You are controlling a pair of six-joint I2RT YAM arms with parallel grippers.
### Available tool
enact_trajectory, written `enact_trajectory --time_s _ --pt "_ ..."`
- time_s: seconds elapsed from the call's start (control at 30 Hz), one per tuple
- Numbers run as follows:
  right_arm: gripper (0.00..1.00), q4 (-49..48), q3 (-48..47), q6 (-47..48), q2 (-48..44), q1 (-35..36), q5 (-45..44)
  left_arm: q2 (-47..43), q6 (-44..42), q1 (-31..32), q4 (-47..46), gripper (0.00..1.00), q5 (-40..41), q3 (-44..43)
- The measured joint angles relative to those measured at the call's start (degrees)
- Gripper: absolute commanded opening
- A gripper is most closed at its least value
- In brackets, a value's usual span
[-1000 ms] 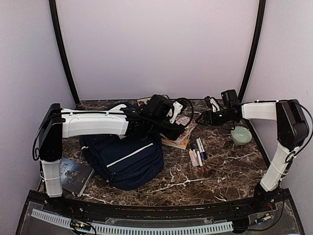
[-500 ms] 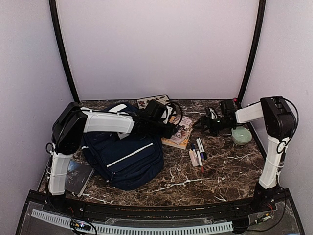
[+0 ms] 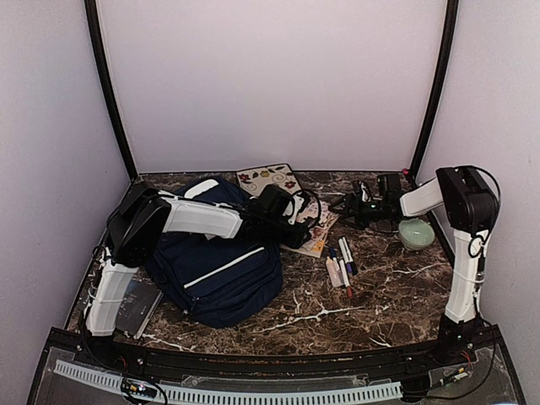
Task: Pack the student bag
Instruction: Pick up the book.
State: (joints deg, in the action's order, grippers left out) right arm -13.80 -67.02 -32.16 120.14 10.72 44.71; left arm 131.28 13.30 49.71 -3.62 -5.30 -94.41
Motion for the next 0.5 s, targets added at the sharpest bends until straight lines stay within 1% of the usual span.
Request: enact_trajectory --time_s 0.2,0.33,0.5 --pt "0.76 -6.84 0.11 -5.64 2.21 0.00 3.32 0.22 -0.02 0.00 -0.33 0.43 -0.15 0.00" --pt "0.68 -10.51 0.11 -8.94 2.93 0.00 4.96 0.31 -0.02 0.00 -0.61 0.43 -0.15 0.00" --pt "0.65 -13.92 0.17 -12.02 3.41 0.00 5.81 0.39 -0.04 0.00 -0.83 0.42 -0.13 0.00"
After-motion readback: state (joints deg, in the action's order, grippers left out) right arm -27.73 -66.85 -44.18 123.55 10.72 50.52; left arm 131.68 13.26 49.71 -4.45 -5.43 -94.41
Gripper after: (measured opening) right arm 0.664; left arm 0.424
